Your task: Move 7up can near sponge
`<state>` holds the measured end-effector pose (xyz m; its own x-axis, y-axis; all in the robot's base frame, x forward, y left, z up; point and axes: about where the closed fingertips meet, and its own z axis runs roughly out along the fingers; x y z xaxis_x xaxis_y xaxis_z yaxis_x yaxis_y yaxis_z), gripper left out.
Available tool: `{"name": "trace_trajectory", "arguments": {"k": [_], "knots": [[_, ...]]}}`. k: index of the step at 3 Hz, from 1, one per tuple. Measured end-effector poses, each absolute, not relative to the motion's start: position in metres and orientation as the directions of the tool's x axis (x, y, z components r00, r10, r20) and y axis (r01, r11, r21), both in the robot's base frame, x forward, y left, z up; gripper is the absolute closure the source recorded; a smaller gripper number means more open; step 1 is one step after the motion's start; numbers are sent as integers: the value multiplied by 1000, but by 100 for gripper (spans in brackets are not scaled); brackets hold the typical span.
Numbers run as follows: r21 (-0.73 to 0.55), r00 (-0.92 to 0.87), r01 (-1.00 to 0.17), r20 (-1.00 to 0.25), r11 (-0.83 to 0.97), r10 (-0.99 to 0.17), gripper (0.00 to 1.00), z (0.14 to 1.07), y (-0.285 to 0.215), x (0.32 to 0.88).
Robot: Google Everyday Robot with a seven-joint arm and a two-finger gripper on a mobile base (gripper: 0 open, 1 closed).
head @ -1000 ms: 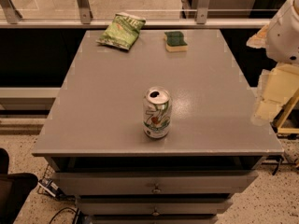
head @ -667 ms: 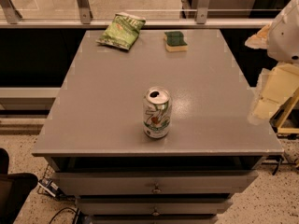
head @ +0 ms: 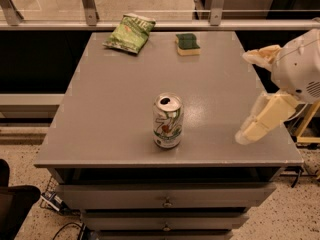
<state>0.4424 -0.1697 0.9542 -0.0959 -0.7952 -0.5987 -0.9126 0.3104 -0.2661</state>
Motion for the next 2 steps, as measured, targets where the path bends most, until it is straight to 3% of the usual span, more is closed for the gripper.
{"name": "trace_trajectory", "arguments": {"k": [1,2], "knots": [[-309,57,-902,-777,301,-627,0,942,-125,466],[-259,123,-923,-900,284,-419,0,947,-90,477]]}}
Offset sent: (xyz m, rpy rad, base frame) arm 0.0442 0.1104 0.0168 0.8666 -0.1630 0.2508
